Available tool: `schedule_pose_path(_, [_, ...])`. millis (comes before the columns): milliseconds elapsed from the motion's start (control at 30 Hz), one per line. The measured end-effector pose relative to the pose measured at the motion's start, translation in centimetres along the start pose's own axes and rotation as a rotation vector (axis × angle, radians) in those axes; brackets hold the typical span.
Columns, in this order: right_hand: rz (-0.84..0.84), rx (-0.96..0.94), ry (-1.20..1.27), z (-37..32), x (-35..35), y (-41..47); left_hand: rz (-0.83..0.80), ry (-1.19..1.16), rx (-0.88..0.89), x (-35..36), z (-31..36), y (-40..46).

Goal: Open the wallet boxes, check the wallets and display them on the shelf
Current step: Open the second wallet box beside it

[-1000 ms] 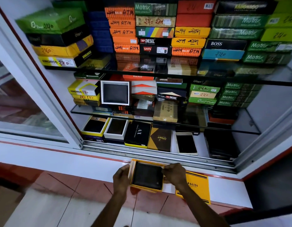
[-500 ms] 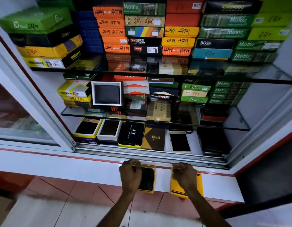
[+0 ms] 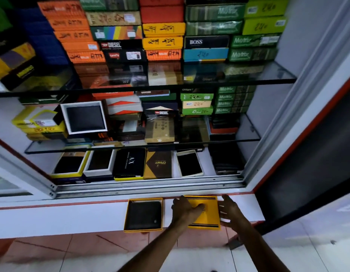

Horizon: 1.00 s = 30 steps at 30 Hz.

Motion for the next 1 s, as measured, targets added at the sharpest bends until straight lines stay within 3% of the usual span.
schedule_pose_path(167, [-0.158,0.031,0.117,0.0,-0.8,-0.5,0.091,0.043,-0.134,0.8,1.0,-1.7])
schedule_pose_path(400, [0.007,-0.177,-0.035,-0.2,-1.3,-0.2,0.146,-0.012,-0.147,1.0,1.4,-2.3])
schedule_pose_path(533, [0.187,-0.459,-0.406,-1.9,-2.1,-0.5,0.103,-0.444,-0.079,-0.9,-0.3,-1.9])
schedule_pose_path(633, [0.277,-0.558,-0.582,-3.2,-3.0,-1.0,0.223,-0.849,-0.129,-3.9,-3.1,-2.0])
schedule_pose_path(700, [0.333,-0.583,-0.612,-4.0,-3.7,-1.6,0.276,-0.967,-0.185,-4.7,-5.2,-2.1])
schedule_pose_path(833, [0.344,-0.59,-0.6,-5.2,-3.9,-2.1,0.401,-0.818,-0.137,-5.2,-7.2,-2.2])
schedule_pose_path(1000, [0.286,-0.545,-0.542,-4.9,-2.0,-2.3,0.272,-0.642,-0.173,-2.4,-5.7,-2.7])
Point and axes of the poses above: each hand's wrist, its own y-axis towards the middle knuckle, its own x-axis out of the palm, z = x × y, the point moved 8 cm from there along y, towards the middle knuckle, and after that the axes turned 6 degrees about z, right-handed, at the moved point
